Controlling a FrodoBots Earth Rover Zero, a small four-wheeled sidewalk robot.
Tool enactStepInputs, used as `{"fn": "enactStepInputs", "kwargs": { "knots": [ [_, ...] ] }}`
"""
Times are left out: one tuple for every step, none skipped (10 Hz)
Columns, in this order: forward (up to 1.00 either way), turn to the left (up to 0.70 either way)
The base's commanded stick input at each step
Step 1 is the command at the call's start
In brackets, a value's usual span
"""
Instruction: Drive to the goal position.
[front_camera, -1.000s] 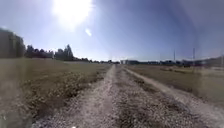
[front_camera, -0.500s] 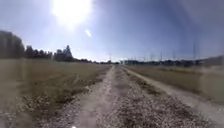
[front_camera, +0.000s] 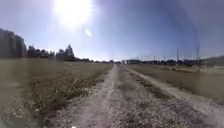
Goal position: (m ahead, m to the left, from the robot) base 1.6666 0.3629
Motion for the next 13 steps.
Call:
{"fn": "enactStepInputs", "kwargs": {
  "knots": [
    [0.50, 0.00],
    [0.50, 0.00],
    [0.50, 0.00],
    [0.50, 0.00],
    [0.50, 0.00],
    [0.50, 0.00],
    [0.50, 0.00],
    [0.50, -0.43],
    [0.50, -0.42],
    [0.50, -0.33],
    [0.50, -0.24],
    [0.50, -0.14],
    [0.50, -0.05]
  ]
}}
